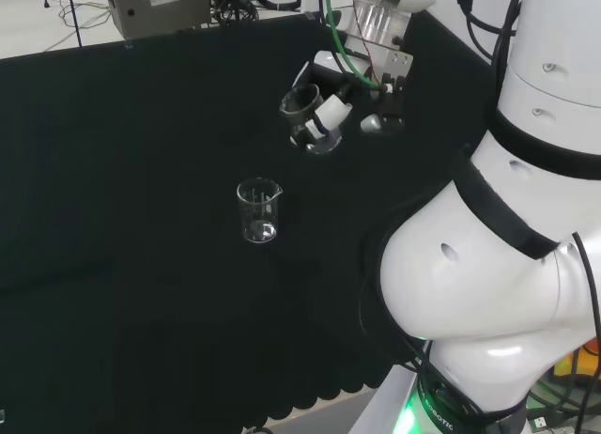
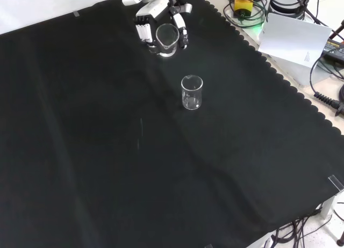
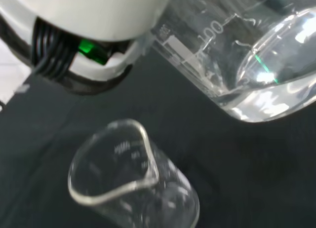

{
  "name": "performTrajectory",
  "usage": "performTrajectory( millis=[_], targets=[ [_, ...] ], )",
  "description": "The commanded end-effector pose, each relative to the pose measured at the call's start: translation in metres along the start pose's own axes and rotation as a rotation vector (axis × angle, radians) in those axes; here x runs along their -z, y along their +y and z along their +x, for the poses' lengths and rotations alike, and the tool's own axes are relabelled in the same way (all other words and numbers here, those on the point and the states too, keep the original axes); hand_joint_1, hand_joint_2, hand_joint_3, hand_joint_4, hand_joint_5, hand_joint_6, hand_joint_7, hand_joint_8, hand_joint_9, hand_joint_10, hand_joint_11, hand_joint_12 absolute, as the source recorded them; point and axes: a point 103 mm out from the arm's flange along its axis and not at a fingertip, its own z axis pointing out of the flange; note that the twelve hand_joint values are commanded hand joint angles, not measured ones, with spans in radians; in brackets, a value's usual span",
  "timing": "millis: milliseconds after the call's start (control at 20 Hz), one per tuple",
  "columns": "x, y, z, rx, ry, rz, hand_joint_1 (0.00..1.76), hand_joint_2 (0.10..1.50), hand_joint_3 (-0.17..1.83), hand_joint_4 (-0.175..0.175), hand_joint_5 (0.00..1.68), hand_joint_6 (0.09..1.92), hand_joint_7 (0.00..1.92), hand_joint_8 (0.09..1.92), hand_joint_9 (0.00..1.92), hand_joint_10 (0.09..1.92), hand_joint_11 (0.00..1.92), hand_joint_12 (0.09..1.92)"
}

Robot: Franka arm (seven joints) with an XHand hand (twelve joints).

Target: Pour the water from the handheld beaker into the one on the table.

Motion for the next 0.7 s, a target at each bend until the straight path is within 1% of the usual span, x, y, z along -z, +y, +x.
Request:
performTrajectory(
  millis=[50, 150, 250, 450, 600, 700],
  targets=[
    [-0.01, -0.023, 0.001, -0.017, -0.035, 0.093, 1.32, 0.67, 0.51, -0.175, 1.48, 0.2, 1.59, 0.09, 1.68, 0.09, 1.44, 0.66],
    [-0.015, -0.025, 0.004, -0.016, -0.059, 0.125, 1.32, 0.67, 0.51, -0.175, 1.48, 0.2, 1.59, 0.09, 1.68, 0.09, 1.44, 0.66],
    [-0.022, -0.025, 0.009, -0.014, -0.081, 0.171, 1.32, 0.67, 0.52, -0.175, 1.48, 0.19, 1.59, 0.09, 1.68, 0.09, 1.44, 0.66],
    [-0.036, -0.019, 0.015, -0.021, -0.104, 0.261, 1.32, 0.67, 0.52, -0.175, 1.48, 0.19, 1.59, 0.09, 1.68, 0.09, 1.44, 0.66],
    [-0.041, -0.013, 0.017, -0.033, -0.122, 0.313, 1.32, 0.67, 0.52, -0.175, 1.48, 0.19, 1.59, 0.09, 1.68, 0.09, 1.44, 0.66],
    [-0.044, -0.01, 0.019, -0.032, -0.149, 0.346, 1.32, 0.67, 0.52, -0.175, 1.48, 0.19, 1.59, 0.09, 1.68, 0.09, 1.44, 0.66]
  ],
)
